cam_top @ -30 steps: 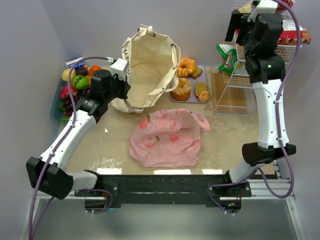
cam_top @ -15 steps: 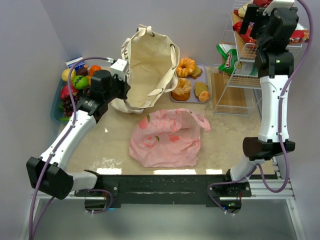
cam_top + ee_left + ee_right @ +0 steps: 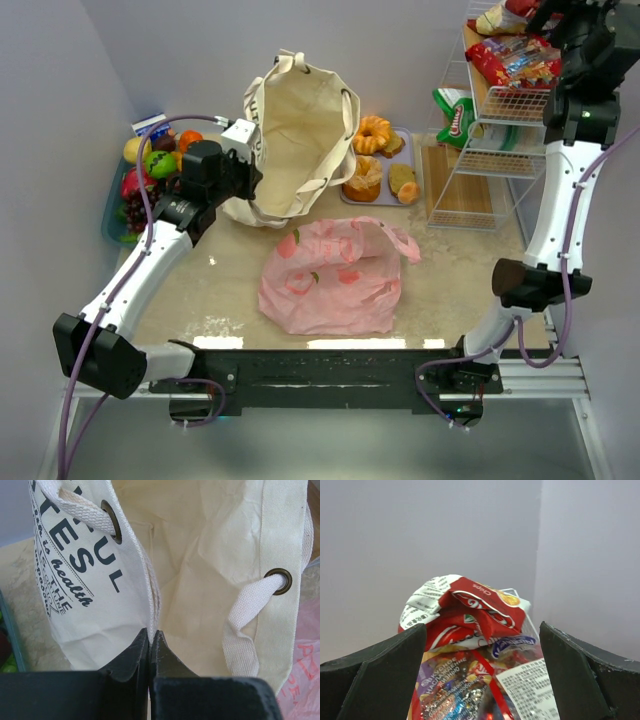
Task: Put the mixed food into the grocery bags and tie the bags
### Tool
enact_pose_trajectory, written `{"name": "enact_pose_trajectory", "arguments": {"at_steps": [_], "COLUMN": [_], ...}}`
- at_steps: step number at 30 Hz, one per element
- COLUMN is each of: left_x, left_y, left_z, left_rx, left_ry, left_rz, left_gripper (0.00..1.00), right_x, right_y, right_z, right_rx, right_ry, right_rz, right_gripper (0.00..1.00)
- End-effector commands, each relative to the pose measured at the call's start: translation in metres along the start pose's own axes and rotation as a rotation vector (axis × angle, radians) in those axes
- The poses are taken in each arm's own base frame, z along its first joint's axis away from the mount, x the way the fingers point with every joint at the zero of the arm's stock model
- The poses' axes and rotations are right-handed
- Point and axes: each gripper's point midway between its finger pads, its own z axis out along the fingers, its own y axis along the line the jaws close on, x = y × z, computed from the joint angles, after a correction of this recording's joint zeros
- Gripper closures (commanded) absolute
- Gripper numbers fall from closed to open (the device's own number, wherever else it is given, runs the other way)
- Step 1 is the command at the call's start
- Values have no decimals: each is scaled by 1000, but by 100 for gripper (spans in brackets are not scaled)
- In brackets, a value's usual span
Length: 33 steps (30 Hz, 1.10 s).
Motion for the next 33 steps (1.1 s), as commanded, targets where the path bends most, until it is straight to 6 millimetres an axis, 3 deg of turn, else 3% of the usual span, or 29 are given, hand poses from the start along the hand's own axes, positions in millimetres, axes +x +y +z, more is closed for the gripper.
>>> {"name": "enact_pose_trajectory", "arguments": {"at_steps": [1,3,5,6,14,23,27,28,30,31,33], "left_x": [-19,-19,-19,-18,-15,-9,-9,-8,-8,-9,-9], "left_y": [-5,-5,-6,-6,-9,-14,-15,-14,-15,-15,-16], "left_z": [-3,-3,-2,-2,2,8,8,9,9,9,8], "left_rx": [29,31,35,37,59,89,89,89,92,94,97], "left_ry": [-72,-72,-73,-70,-59,-43,-42,-40,-39,-41,-39], "left_rz": [-3,-3,-4,-4,-13,-24,-25,-26,-26,-25,-25], "left_gripper": [100,100,100,100,100,100,100,100,100,100,100], "right_x": [-5,8,-3,5,-15,-10,-10,2,0,15,12], "right_y": [30,42,46,47,60,63,58,59,58,58,61], "right_z": [3,0,-9,-8,-26,-33,-29,-19,-15,-4,-4], "right_rx": [-196,-265,-284,-287,-349,-367,-331,-326,-313,-311,-327], "right_ry": [-29,-1,-30,-13,-41,-14,-17,10,21,52,52], "right_rz": [45,61,98,111,222,242,267,271,281,282,289], "right_gripper": [1,1,1,1,1,1,1,1,1,1,1]}}
